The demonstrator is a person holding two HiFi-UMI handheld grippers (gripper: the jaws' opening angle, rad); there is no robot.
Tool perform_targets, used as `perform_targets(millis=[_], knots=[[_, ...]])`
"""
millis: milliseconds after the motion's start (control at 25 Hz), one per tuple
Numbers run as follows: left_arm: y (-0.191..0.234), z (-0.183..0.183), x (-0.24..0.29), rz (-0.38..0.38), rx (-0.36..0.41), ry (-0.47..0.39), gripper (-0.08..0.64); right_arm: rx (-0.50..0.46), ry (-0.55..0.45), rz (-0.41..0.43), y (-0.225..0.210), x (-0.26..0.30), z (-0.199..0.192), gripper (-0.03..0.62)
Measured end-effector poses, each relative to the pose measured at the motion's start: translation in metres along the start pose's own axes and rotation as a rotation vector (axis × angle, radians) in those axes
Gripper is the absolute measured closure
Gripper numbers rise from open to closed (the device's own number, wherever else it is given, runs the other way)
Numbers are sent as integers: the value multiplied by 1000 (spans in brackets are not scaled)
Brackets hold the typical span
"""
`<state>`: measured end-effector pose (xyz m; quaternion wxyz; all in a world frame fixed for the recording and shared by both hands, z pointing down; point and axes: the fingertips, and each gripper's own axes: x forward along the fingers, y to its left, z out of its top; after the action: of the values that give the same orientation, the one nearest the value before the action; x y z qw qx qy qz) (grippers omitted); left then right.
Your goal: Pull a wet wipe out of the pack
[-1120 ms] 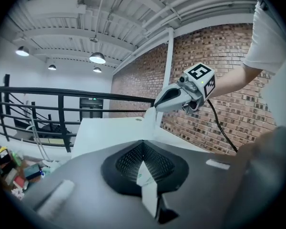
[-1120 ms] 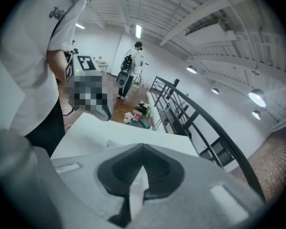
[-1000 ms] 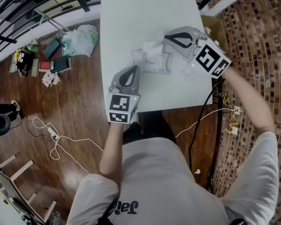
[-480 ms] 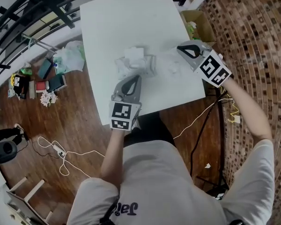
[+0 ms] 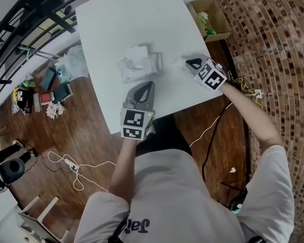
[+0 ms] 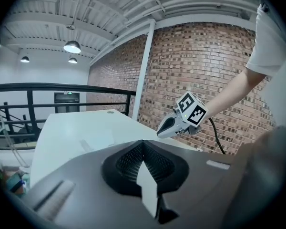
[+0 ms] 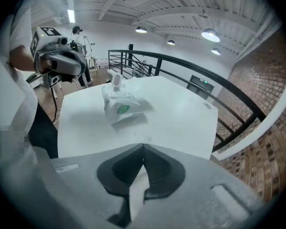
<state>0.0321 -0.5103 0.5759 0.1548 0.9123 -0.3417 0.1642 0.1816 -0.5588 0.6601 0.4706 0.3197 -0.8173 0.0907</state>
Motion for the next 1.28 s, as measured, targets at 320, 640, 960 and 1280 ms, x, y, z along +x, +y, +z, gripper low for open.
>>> perform_targets(millis=[320,640,960,1280], knots=[[1,23,-29,35,36,-41,543,63,-67,-29,-1,-30,22,522],[3,71,-101,102,47,-202,543,125,-349,-216,6,-142,99,508],[6,119,-188,228,45,-398,543,288,-700,-438,68,-263,137,600],[-45,122,-243,331,31,-465,543,492,-898,-307,177,-290,147,600]])
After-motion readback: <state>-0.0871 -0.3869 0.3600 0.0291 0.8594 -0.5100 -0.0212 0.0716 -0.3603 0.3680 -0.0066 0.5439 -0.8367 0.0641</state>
